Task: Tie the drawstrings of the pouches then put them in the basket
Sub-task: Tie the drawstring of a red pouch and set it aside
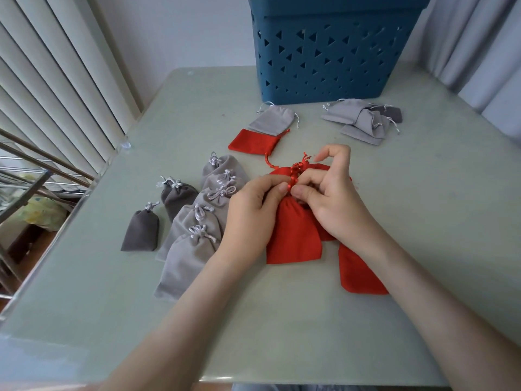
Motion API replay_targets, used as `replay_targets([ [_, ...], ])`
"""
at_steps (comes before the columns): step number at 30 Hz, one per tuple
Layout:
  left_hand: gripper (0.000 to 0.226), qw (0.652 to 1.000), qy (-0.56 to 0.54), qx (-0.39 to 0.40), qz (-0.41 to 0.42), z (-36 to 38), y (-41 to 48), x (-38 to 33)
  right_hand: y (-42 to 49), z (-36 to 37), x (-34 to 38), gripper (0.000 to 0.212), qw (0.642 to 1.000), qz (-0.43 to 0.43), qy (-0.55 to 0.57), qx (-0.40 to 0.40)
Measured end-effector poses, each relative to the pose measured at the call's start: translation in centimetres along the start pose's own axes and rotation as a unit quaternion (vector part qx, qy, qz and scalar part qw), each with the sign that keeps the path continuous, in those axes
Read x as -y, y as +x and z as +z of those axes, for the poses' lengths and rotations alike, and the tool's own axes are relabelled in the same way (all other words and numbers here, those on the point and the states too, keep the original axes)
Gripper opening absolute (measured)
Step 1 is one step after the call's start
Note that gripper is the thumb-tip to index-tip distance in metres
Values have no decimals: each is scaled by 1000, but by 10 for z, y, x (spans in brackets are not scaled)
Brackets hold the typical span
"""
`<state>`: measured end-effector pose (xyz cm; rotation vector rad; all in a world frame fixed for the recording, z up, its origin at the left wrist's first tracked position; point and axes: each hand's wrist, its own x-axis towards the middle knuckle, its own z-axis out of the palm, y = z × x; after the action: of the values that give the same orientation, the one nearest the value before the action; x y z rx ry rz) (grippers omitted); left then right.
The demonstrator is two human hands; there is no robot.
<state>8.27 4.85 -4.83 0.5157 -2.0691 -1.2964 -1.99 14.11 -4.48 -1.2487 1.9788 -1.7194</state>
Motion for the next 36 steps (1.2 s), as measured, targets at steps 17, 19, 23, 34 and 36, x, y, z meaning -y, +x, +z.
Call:
replay_targets([
  [17, 15, 998, -63, -20, -5, 5, 1, -4, -3, 4, 0, 4, 999, -25, -30, -28],
  [19, 14, 993, -108, -25, -34, 6, 2, -2, -3, 5, -1, 5, 998, -35, -44, -42],
  [23, 12, 992, -110, -36, -44, 7, 3, 0, -2, 7, 0, 14, 998, -11, -28, -48],
  [34, 9, 978, 140, -54, 148, 8, 3, 8, 3, -4, 4, 19, 979, 174, 100, 29],
  [36, 10, 985, 115, -49, 117, 8, 3, 6, 4, -5, 4, 18, 979, 179, 98, 13],
])
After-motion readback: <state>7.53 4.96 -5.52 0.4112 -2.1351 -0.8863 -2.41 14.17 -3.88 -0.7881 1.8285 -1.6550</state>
